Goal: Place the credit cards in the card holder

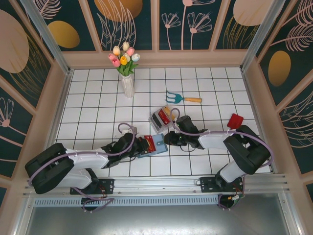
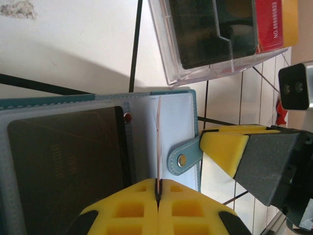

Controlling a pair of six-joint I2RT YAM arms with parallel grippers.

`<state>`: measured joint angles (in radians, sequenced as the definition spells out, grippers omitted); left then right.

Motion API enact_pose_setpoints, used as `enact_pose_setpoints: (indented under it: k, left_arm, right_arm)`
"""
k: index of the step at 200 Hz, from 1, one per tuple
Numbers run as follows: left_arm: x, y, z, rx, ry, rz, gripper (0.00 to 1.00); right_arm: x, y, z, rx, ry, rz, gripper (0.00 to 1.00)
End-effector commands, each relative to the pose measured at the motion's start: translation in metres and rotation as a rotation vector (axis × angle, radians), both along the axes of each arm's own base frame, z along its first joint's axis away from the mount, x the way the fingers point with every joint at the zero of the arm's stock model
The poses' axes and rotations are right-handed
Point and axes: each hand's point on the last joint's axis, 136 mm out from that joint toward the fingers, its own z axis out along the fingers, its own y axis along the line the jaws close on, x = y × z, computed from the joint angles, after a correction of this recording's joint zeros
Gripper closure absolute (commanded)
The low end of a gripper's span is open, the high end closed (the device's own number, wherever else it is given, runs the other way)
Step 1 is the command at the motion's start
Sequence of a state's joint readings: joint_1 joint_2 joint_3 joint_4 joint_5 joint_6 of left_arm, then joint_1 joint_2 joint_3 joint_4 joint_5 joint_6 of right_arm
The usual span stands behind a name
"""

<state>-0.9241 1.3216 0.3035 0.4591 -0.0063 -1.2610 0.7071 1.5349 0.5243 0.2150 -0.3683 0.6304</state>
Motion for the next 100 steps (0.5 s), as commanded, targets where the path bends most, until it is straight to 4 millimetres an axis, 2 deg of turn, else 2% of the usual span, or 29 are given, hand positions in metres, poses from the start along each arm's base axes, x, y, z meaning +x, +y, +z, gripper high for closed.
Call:
enact_pose_setpoints:
  k: [1,15,38,82,100]
  left_arm:
    - [-0.006,-0.010,-0.008,0.033,0.035,-0.062,1.00]
    - [-0.009,-0.007,-0.022,0.084,0.094,-0.052,1.00]
    - [-0.013,-0.006,-0.032,0.098,0.150,-0.042,1.00]
    - [-0.017,0.000,-0.029,0.113,0.155,-0.039,1.00]
    - [-0.022,0.009,-0.032,0.146,0.177,-0.030,1.00]
  right_arm:
    - [-0.008,0.004,-0.006,0.005,0.030,0.033,0.79]
    - [-0.008,0.004,-0.006,0.004,0.030,0.034,0.79]
    - [-0.007,0.004,-0.005,0.000,0.027,0.033,0.79]
    - [-0.006,0.002,-0.005,-0.017,0.021,0.030,0.79]
    - [-0.005,0.002,-0.005,-0.021,0.019,0.028,0.79]
